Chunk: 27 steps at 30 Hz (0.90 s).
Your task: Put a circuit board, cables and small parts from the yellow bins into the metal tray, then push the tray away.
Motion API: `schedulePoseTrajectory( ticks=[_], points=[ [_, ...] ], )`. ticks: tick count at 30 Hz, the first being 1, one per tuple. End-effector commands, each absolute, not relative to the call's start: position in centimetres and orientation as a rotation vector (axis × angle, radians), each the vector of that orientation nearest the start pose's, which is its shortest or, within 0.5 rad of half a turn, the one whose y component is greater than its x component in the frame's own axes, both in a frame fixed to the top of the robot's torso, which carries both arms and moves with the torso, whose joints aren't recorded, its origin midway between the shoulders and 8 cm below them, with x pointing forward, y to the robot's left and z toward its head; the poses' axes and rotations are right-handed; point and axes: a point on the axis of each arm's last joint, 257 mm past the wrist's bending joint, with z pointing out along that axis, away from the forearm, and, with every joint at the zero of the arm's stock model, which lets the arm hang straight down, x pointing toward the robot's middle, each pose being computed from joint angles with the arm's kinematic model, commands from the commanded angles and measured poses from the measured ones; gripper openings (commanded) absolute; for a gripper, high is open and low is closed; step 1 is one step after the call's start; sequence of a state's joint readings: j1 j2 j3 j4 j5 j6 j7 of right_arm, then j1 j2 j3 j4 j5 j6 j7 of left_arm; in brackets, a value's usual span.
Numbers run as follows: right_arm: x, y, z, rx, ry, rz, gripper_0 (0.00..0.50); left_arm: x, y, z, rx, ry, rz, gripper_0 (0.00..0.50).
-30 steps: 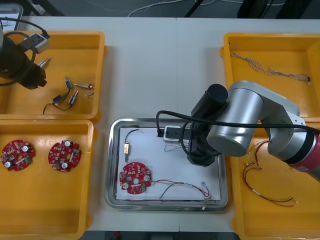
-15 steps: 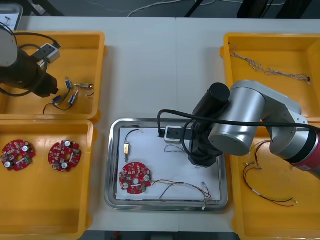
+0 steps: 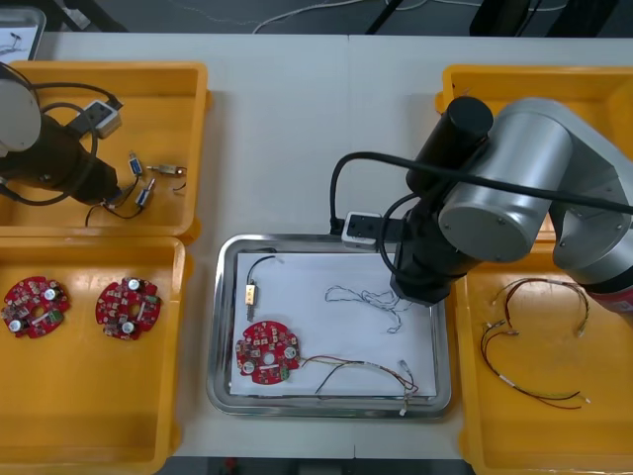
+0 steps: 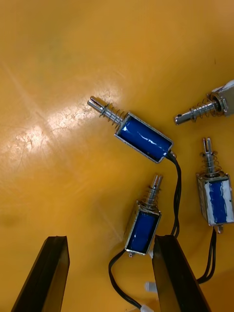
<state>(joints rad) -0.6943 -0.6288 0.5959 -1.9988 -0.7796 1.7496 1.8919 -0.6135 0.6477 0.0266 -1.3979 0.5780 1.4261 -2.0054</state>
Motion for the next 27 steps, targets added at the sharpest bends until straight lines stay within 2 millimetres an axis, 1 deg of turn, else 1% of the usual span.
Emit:
schedulePoseTrajectory(
  ticks=[1, 6, 10, 14, 15, 16, 18, 19, 23, 24, 27],
  points=[
    [41.9, -9.9, -17.7, -1.545, 2.223, -0.098, 0.500, 57.1, 35.2, -21.1, 0.676, 2.445, 0.229, 0.500],
    [41.7, -10.8, -16.4, -1.376, 2.332, -0.038, 0.500, 57.1, 34.7, -21.4, 0.675, 2.446, 0.222, 0.500],
    [41.5, -12.0, -15.1, -1.214, 2.425, -0.007, 0.500, 57.0, 35.0, -21.7, 0.670, 2.454, 0.229, 0.500],
    [41.8, -12.2, -13.9, -1.080, 2.452, 0.031, 0.500, 57.0, 35.1, -21.8, 0.669, 2.457, 0.235, 0.500],
    [41.9, -12.4, -13.3, -1.014, 2.464, 0.049, 0.500, 56.9, 35.1, -22.0, 0.671, 2.460, 0.235, 0.500],
    [41.9, -12.4, -13.3, -1.014, 2.464, 0.049, 0.500, 56.9, 35.1, -22.0, 0.671, 2.460, 0.235, 0.500],
    [42.1, -12.8, -12.4, -0.898, 2.485, 0.079, 0.500, 56.9, 35.0, -22.1, 0.670, 2.462, 0.234, 0.500],
    [42.1, -12.9, -12.3, -0.892, 2.484, 0.078, 0.500, 56.9, 35.0, -22.1, 0.670, 2.462, 0.234, 0.500],
    [41.8, -14.0, -11.9, -0.731, 2.519, 0.119, 0.500, 56.8, 35.0, -22.6, 0.671, 2.465, 0.237, 0.500],
    [41.6, -14.6, -12.0, -0.672, 2.533, 0.135, 0.500, 56.7, 35.1, -22.8, 0.670, 2.468, 0.238, 0.500],
    [41.1, -15.7, -12.1, -0.576, 2.550, 0.152, 0.500, 56.6, 35.3, -23.0, 0.670, 2.468, 0.245, 0.500]
  ],
)
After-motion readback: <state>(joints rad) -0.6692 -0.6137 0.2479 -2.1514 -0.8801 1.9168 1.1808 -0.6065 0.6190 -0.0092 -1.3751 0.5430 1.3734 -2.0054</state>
